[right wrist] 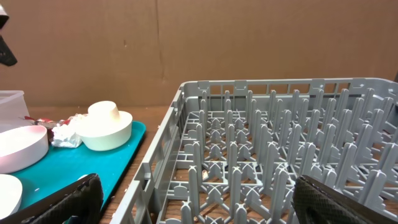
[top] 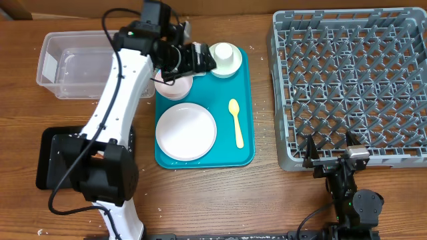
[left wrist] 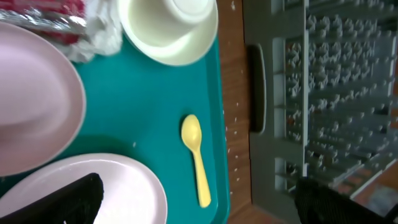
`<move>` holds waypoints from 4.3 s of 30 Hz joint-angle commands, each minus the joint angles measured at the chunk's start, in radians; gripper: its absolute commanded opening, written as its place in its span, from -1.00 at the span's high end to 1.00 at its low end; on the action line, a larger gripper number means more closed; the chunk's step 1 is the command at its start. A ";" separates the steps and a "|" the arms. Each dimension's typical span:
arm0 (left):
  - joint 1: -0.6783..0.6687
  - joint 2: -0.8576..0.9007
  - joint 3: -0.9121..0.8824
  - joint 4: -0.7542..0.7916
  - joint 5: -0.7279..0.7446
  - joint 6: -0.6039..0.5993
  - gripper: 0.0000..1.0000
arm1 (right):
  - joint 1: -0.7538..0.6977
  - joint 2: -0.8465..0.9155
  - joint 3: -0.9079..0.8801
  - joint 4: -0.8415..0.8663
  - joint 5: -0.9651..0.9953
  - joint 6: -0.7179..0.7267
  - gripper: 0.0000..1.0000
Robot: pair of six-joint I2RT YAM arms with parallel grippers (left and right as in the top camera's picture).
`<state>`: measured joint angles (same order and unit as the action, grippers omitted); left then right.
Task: Sort waste into correct bins and load items into the dishwasher
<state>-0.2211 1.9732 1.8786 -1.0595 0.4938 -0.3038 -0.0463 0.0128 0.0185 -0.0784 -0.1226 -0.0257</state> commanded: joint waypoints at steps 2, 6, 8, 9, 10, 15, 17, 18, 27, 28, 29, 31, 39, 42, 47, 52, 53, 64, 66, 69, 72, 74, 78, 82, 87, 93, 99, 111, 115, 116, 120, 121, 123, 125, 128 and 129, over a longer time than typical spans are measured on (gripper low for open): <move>-0.058 -0.024 0.023 -0.013 0.030 0.068 -1.00 | -0.007 -0.009 -0.011 0.005 0.010 0.007 -1.00; -0.037 -0.047 0.027 -0.028 -0.048 0.029 -0.99 | -0.007 -0.009 -0.011 0.005 0.010 0.008 -1.00; 0.007 -0.059 0.037 -0.074 -0.177 -0.095 -1.00 | -0.007 -0.009 -0.011 0.005 0.010 0.007 -1.00; 0.034 -0.064 0.040 -0.097 -0.222 -0.150 -1.00 | -0.007 -0.009 -0.011 0.005 0.010 0.007 -1.00; 0.071 -0.069 0.041 -0.122 -0.253 -0.200 -1.00 | -0.007 -0.009 -0.011 0.005 0.010 0.008 -1.00; 0.279 -0.072 0.041 -0.211 -0.200 -0.235 -1.00 | -0.007 -0.009 -0.010 0.005 0.021 0.003 -1.00; 0.361 -0.072 0.041 -0.239 -0.185 -0.213 -1.00 | -0.007 -0.009 -0.010 0.007 0.024 0.004 -1.00; 0.388 -0.072 0.041 -0.246 -0.186 -0.204 -1.00 | -0.007 -0.009 -0.010 0.027 0.005 0.004 -1.00; 0.557 -0.071 0.041 -0.298 -0.194 -0.190 -1.00 | -0.005 -0.009 -0.010 0.389 -0.857 0.257 -1.00; 0.568 -0.071 0.041 -0.297 -0.193 -0.190 -1.00 | -0.005 -0.009 -0.010 0.430 -0.898 0.274 -1.00; 0.575 -0.071 0.041 -0.298 -0.193 -0.190 -1.00 | -0.005 -0.009 -0.010 0.454 -0.901 0.294 -1.00; 0.582 -0.071 0.041 -0.298 -0.195 -0.190 -1.00 | -0.005 -0.009 -0.010 0.554 -0.826 0.450 -1.00; 0.580 -0.071 0.041 -0.297 -0.194 -0.190 -1.00 | -0.006 0.001 0.079 0.757 -0.563 0.636 -1.00; 0.580 -0.071 0.041 -0.298 -0.194 -0.190 -1.00 | -0.005 0.055 0.202 0.715 -0.540 0.610 -1.00; 0.580 -0.071 0.041 -0.297 -0.194 -0.190 -1.00 | -0.005 0.269 0.488 0.499 -0.606 0.431 -1.00; 0.580 -0.071 0.041 -0.298 -0.194 -0.190 -1.00 | -0.005 0.576 0.799 0.158 -0.726 0.274 -1.00; 0.580 -0.071 0.041 -0.297 -0.194 -0.190 -1.00 | -0.005 0.647 0.863 0.092 -0.762 0.249 -1.00; 0.580 -0.071 0.041 -0.297 -0.194 -0.190 -1.00 | 0.192 1.291 1.464 -0.631 -0.645 -0.073 -1.00; 0.580 -0.071 0.041 -0.298 -0.194 -0.190 -1.00 | 0.281 1.374 1.510 -0.730 -0.483 -0.117 -1.00; 0.580 -0.071 0.041 -0.297 -0.194 -0.190 -1.00 | 0.412 1.477 1.527 -0.826 -0.227 -0.140 -1.00; 0.580 -0.071 0.041 -0.297 -0.194 -0.190 -1.00 | 0.531 1.608 1.527 -0.943 0.004 -0.139 -1.00; 0.580 -0.071 0.041 -0.297 -0.194 -0.190 -1.00 | 0.563 1.673 1.527 -0.980 0.017 -0.139 -1.00; 0.580 -0.071 0.041 -0.297 -0.194 -0.190 -1.00 | 0.591 1.768 1.527 -0.991 -0.071 -0.132 -1.00; 0.580 -0.071 0.041 -0.297 -0.194 -0.190 -1.00 | 0.597 1.812 1.520 -0.972 -0.171 -0.132 -1.00; 0.580 -0.071 0.041 -0.297 -0.194 -0.190 -1.00 | 0.589 1.831 1.520 -0.888 -0.142 -0.043 -1.00; 0.580 -0.071 0.041 -0.298 -0.194 -0.190 -1.00 | 0.587 1.867 1.519 -0.812 -0.053 0.211 -1.00; 0.580 -0.071 0.041 -0.297 -0.194 -0.190 -1.00 | 0.588 1.935 1.519 -0.814 0.154 0.414 -0.93; 0.580 -0.071 0.041 -0.297 -0.194 -0.190 -1.00 | 0.590 2.054 1.519 -0.846 0.131 0.450 -0.68; 0.580 -0.071 0.041 -0.297 -0.194 -0.190 -1.00 | 0.593 2.074 1.519 -0.847 0.115 0.449 -0.51; 0.580 -0.071 0.041 -0.298 -0.194 -0.190 -1.00 | 0.595 2.075 1.519 -0.846 0.114 0.449 -0.40; 0.580 -0.071 0.041 -0.297 -0.194 -0.190 -1.00 | 0.595 2.075 1.519 -0.841 0.115 0.449 -0.27; 0.580 -0.071 0.041 -0.298 -0.194 -0.190 -1.00 | 0.595 2.075 1.519 -0.843 0.136 0.449 -0.27; 0.580 -0.071 0.041 -0.297 -0.194 -0.190 -1.00 | 0.595 2.075 1.519 -0.846 0.176 0.449 -0.27; 0.580 -0.071 0.041 -0.298 -0.194 -0.190 -1.00 | 0.595 2.076 1.519 -0.846 0.190 0.449 -0.27; 0.580 -0.071 0.041 -0.297 -0.194 -0.190 -1.00 | 0.599 2.076 1.519 -0.846 0.189 0.449 -0.27; 0.580 -0.071 0.041 -0.297 -0.194 -0.190 -1.00 | 0.601 2.076 1.519 -0.846 0.189 0.448 -0.27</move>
<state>0.3618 1.9350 1.8992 -1.3579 0.3023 -0.4957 0.5446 2.0876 1.5261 -0.9276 0.0406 0.4187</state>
